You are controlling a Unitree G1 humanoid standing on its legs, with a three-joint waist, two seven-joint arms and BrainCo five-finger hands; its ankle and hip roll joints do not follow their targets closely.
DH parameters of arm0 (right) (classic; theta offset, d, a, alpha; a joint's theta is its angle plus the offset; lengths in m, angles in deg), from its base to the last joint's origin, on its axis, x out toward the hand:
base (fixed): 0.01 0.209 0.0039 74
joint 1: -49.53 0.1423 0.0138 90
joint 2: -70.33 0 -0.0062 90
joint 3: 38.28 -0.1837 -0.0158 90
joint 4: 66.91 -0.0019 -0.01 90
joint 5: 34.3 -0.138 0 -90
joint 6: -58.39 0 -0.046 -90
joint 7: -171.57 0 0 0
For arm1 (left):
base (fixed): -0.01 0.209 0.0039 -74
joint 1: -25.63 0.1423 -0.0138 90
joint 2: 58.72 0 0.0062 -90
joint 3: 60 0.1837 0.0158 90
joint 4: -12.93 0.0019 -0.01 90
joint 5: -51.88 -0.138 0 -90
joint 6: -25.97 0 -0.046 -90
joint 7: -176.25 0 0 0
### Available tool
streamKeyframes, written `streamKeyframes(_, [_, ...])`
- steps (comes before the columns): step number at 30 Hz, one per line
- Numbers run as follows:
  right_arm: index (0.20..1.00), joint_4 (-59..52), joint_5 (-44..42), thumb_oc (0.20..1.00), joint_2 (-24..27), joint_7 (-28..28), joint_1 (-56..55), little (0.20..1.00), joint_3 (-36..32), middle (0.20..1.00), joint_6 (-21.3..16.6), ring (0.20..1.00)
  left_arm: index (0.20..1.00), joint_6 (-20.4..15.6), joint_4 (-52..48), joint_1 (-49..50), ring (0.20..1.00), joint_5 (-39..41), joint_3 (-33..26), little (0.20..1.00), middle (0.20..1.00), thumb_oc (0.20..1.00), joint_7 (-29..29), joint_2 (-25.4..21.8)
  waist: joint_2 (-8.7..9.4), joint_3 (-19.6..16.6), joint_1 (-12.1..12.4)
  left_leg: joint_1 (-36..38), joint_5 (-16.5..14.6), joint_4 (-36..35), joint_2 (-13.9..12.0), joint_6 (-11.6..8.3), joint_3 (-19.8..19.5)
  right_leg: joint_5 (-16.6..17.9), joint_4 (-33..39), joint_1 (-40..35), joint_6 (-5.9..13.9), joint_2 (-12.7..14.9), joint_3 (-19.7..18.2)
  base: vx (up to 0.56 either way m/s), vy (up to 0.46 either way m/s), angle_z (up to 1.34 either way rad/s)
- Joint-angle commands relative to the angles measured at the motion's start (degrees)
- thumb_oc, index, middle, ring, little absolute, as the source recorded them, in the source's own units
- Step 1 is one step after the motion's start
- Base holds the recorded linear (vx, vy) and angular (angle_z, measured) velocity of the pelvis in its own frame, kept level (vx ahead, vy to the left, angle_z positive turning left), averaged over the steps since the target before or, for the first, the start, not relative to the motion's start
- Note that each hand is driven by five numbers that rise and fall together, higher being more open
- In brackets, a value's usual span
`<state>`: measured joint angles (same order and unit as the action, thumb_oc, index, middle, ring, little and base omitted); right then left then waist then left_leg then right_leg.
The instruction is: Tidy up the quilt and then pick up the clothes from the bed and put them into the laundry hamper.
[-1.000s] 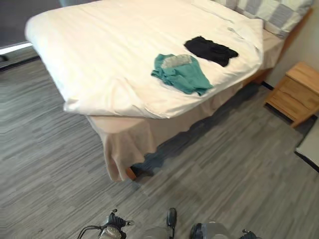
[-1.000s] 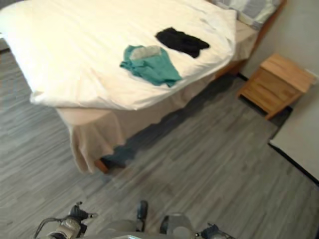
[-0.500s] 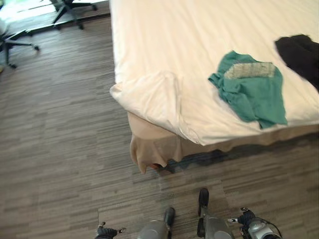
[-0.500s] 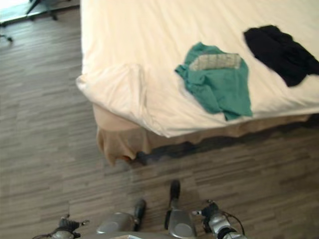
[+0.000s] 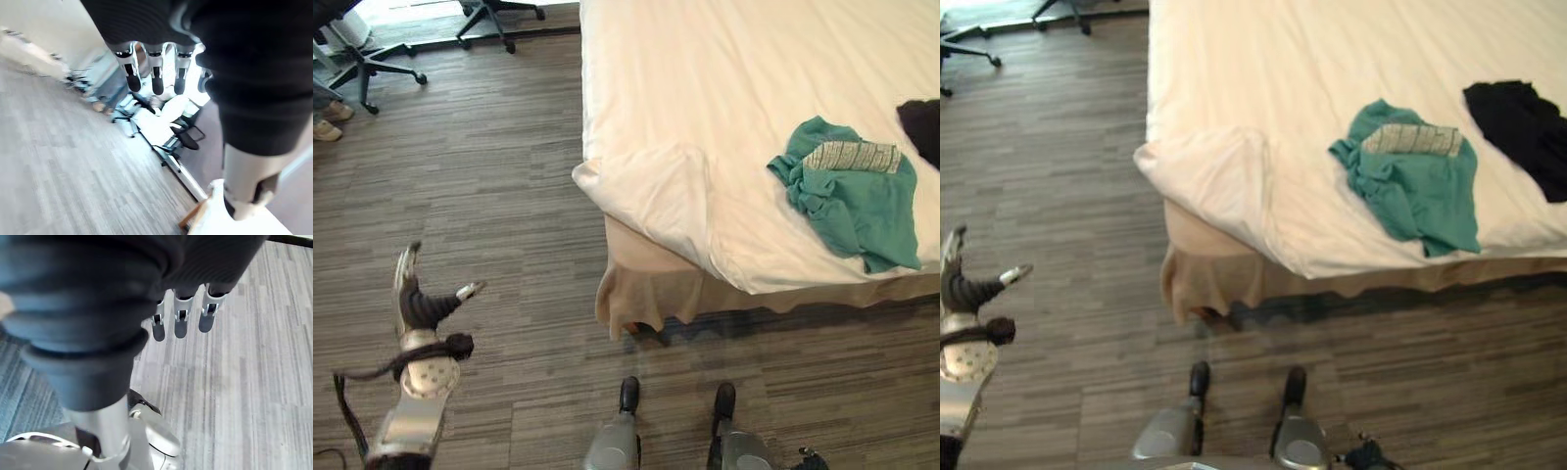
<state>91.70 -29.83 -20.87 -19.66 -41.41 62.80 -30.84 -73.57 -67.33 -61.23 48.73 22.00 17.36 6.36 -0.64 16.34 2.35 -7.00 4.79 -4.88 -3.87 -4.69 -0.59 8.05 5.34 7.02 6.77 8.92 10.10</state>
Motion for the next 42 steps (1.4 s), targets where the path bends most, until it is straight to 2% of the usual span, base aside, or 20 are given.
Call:
streamKeyframes(1, [1.000, 2.2, 1.7, 1.000, 2.9, -0.2, 3.3, 1.000, 3.0, 1.000, -0.2, 1.000, 1.000, 1.1, 4.6, -8.2, 1.000, -12.7, 6.1, 1.000, 1.000, 1.000, 2.2, -3.5, 0.70, 0.4, -2.1, 3.7, -5.5, -0.1, -3.7, -2.55, -1.9, -6.8, -0.7, 0.0, 3.10, 0.5, 1.2, -0.07, 0.040, -0.29])
streamKeyframes(3, [1.000, 2.4, 1.5, 1.000, 4.1, -0.5, 4.5, 1.000, 4.2, 1.000, -0.1, 1.000, 1.000, 3.5, 5.3, -16.8, 1.000, -19.1, 11.4, 1.000, 1.000, 1.000, 3.0, -8.7, 0.93, 1.5, -3.7, 2.4, -5.1, -0.1, -3.9, -2.54, -1.3, -6.3, -1.3, 2.4, 3.26, 0.3, 0.5, -0.07, 0.029, -0.23])
streamKeyframes(4, [1.000, 2.4, 1.5, 1.000, 4.0, -0.5, 4.6, 1.000, 4.0, 1.000, -0.1, 1.000, 1.000, 3.6, 5.5, -17.2, 1.000, -19.1, 11.7, 1.000, 1.000, 1.000, 3.0, -8.7, 0.95, 1.5, -3.5, 2.4, -5.1, -0.1, -3.9, -2.54, -1.3, -6.3, -1.4, 2.5, 3.26, 0.3, 0.4, -0.10, 0.029, -0.26])
streamKeyframes(5, [1.000, 1.7, 0.6, 1.000, 5.0, -0.8, 5.5, 1.000, 4.7, 1.000, -0.3, 1.000, 1.000, 5.1, 6.1, -24.4, 1.000, -22.9, 15.8, 1.000, 1.000, 1.000, 3.2, -11.8, 1.19, 2.6, -4.8, 1.4, -4.9, -0.1, -4.0, -2.49, -0.8, -6.0, -1.8, 4.1, 3.38, 0.2, -0.1, -0.06, 0.014, -0.18])
streamKeyframes(7, [1.000, 1.8, 0.6, 1.000, 4.9, -0.8, 5.5, 1.000, 4.4, 1.000, -0.3, 1.000, 1.000, 5.1, 6.6, -25.4, 1.000, -22.9, 16.5, 1.000, 1.000, 1.000, 3.3, -11.8, 1.23, 2.6, -4.4, 1.3, -4.8, -0.1, -4.0, -2.49, -0.8, -6.0, -2.0, 4.3, 3.37, 0.2, -0.2, -0.05, 0.011, -0.16])
streamKeyframes(9, [1.000, 1.5, -0.8, 1.000, 5.7, -1.2, 7.0, 1.000, 5.2, 1.000, -0.3, 1.000, 1.000, 8.4, 10.7, -37.0, 1.000, -26.6, 23.2, 1.000, 1.000, 1.000, 3.5, -13.9, 1.46, 4.3, -6.0, 0.1, -4.4, -0.1, -4.1, -2.39, -0.3, -5.6, -2.5, 6.3, 3.51, 0.3, -0.7, -0.06, 0.009, -0.21])
streamKeyframes(11, [1.000, 1.5, -2.3, 1.000, 6.2, -1.5, 8.3, 1.000, 5.7, 1.000, -0.3, 1.000, 1.000, 10.7, 15.5, -47.6, 1.000, -27.7, 29.5, 1.000, 1.000, 1.000, 3.8, -13.9, 1.65, 5.9, -7.1, -0.9, -3.9, -0.1, -4.2, -2.38, 0.2, -5.3, -3.1, 8.1, 3.65, 0.3, -1.3, -0.04, -0.004, -0.10])
streamKeyframes(15, [1.000, 1.8, -2.9, 1.000, 6.2, -1.5, 9.4, 1.000, 6.8, 1.000, -0.5, 1.000, 1.000, 12.3, 21.4, -57.7, 1.000, -29.8, 37.3, 1.000, 1.000, 1.000, 2.7, -14.0, 1.63, 7.9, -8.1, -2.0, -3.5, 0.0, -4.2, -2.28, 0.9, -5.2, -4.0, 9.9, 3.83, 0.7, -1.9, -0.03, -0.003, -0.14])
streamKeyframes(24, [1.000, 1.0, -5.5, 1.000, 6.4, -2.4, 11.4, 1.000, 8.3, 1.000, -2.2, 1.000, 1.000, 12.9, 32.4, -72.5, 1.000, -33.7, 52.5, 1.000, 1.000, 1.000, 2.4, -12.4, 1.23, 10.4, -10.6, -3.3, -4.5, 2.0, -3.9, -1.89, 2.5, -5.9, -8.0, 13.9, 4.15, 1.3, -3.6, -0.02, 0.019, -0.08])
streamKeyframes(26, [1.000, 0.8, -5.7, 1.000, 6.2, -2.1, 10.7, 1.000, 8.6, 1.000, -2.4, 1.000, 0.489, 12.6, 35.3, -73.9, 0.489, -34.6, 55.6, 0.489, 0.489, 0.489, 0.1, -11.1, 1.20, 10.4, -10.9, -2.3, -4.9, 1.9, -4.0, -1.78, 2.8, -6.1, -8.2, 13.5, 4.28, 1.3, -3.7, 0.01, 0.016, -0.05])
streamKeyframes(27, [1.000, 0.8, -5.7, 1.000, 6.2, -2.1, 10.7, 1.000, 8.6, 1.000, -2.4, 1.000, 0.269, 12.6, 35.4, -73.9, 0.269, -34.6, 55.6, 0.269, 0.269, 0.269, 0.1, -11.1, 1.21, 10.4, -10.9, -2.3, -4.9, 1.9, -4.0, -1.78, 2.8, -6.1, -8.2, 13.5, 4.28, 1.3, -3.7, 0.04, 0.004, -0.10])
streamKeyframes(28, [1.000, 0.8, -5.2, 1.000, 6.0, -2.0, 9.6, 1.000, 8.5, 1.000, -2.3, 1.000, 0.200, 12.3, 35.5, -72.7, 0.200, -35.6, 56.0, 0.200, 0.200, 0.200, -2.1, -10.5, 0.94, 10.0, -11.0, -0.4, -5.3, 1.2, -3.9, -1.69, 3.2, -6.2, -7.9, 12.4, 4.37, 1.2, -3.5, 0.07, -0.003, -0.10])
streamKeyframes(31, [1.000, 1.1, -5.3, 1.000, 5.2, -2.1, 9.0, 1.000, 7.6, 1.000, -1.9, 1.000, 0.200, 11.5, 35.0, -65.5, 0.200, -32.5, 50.9, 0.200, 0.200, 0.200, -1.9, -8.6, 0.61, 8.3, -10.6, 2.2, -5.8, 0.3, -3.7, -1.76, 3.6, -6.5, -7.3, 10.2, 4.30, 0.9, -3.4, 0.09, -0.007, -0.05])
streamKeyframes(34, [1.000, 1.8, -5.4, 1.000, 4.8, -2.1, 7.3, 1.000, 5.0, 1.000, -0.9, 1.000, 0.200, 10.5, 32.2, -48.9, 0.200, -28.8, 41.1, 0.200, 0.200, 0.200, -2.4, -6.3, -0.19, 5.6, -10.0, 5.1, -7.0, -0.1, -3.8, -1.89, 3.5, -7.3, -6.6, 6.8, 4.07, 0.4, -3.3, 0.13, 0.017, -0.07])
streamKeyframes(35, [1.000, 2.4, -4.9, 1.000, 4.6, -2.2, 6.2, 1.000, 3.2, 1.000, 0.0, 1.000, 0.200, 10.3, 32.1, -38.2, 0.200, -26.8, 35.9, 0.200, 0.200, 0.200, -3.5, -3.0, -0.39, 3.7, -9.7, 7.0, -7.7, -0.1, -3.9, -1.94, 3.4, -7.7, -6.0, 4.5, 3.95, 0.2, -3.1, 0.13, 0.033, -0.06])
streamKeyframes(36, [1.000, 2.3, -4.9, 1.000, 4.7, -2.2, 6.1, 1.000, 3.3, 1.000, 0.0, 1.000, 0.200, 10.3, 32.0, -38.0, 0.200, -26.8, 35.8, 0.200, 0.200, 0.200, -3.5, -3.0, -0.36, 3.6, -9.8, 6.8, -7.6, -0.1, -3.8, -1.93, 3.4, -7.5, -5.9, 4.6, 3.94, 0.3, -3.1, 0.10, 0.035, -0.06])
streamKeyframes(37, [1.000, 2.2, -4.8, 1.000, 4.8, -2.6, 5.5, 1.000, 1.9, 1.000, 0.3, 1.000, 0.837, 10.0, 32.0, -32.6, 0.837, -25.2, 33.1, 0.837, 0.837, 0.837, -4.2, -1.0, -0.40, 2.6, -9.5, 8.0, -8.0, -0.1, -3.9, -1.95, 3.4, -7.6, -5.5, 3.2, 3.83, 0.3, -2.9, 0.07, 0.032, 0.00])
streamKeyframes(38, [1.000, 1.9, -4.4, 1.000, 4.8, -2.7, 4.6, 1.000, 0.4, 1.000, 0.4, 1.000, 0.837, 9.5, 30.9, -26.5, 0.837, -23.7, 30.3, 0.837, 0.837, 0.837, -4.7, 0.7, -0.47, 2.0, -9.0, 9.2, -8.7, -0.1, -4.1, -1.92, 3.4, -8.0, -5.2, 1.7, 3.76, 0.3, -2.7, 0.07, 0.032, 0.06])
streamKeyframes(39, [1.000, 1.8, -4.4, 1.000, 4.8, -2.7, 4.6, 1.000, 0.5, 1.000, 0.4, 1.000, 1.000, 9.6, 30.7, -26.3, 1.000, -23.7, 30.1, 1.000, 1.000, 1.000, -4.8, 0.7, -0.42, 1.8, -9.1, 8.9, -8.5, -0.1, -4.0, -1.90, 3.4, -7.8, -5.1, 1.8, 3.75, 0.4, -2.7, 0.11, 0.046, 0.06])
streamKeyframes(42, [1.000, -8.6, -3.5, 1.000, 7.5, -4.6, 3.9, 1.000, -4.8, 1.000, -1.1, 1.000, 1.000, 8.6, 35.3, -7.1, 1.000, -17.5, 20.2, 1.000, 1.000, 1.000, -5.4, 9.1, 0.07, -1.8, -7.2, 11.5, -9.4, -0.1, -4.4, -1.52, 3.0, -8.5, -4.0, -2.4, 3.39, 0.6, -2.1, 0.12, 0.092, 0.10])
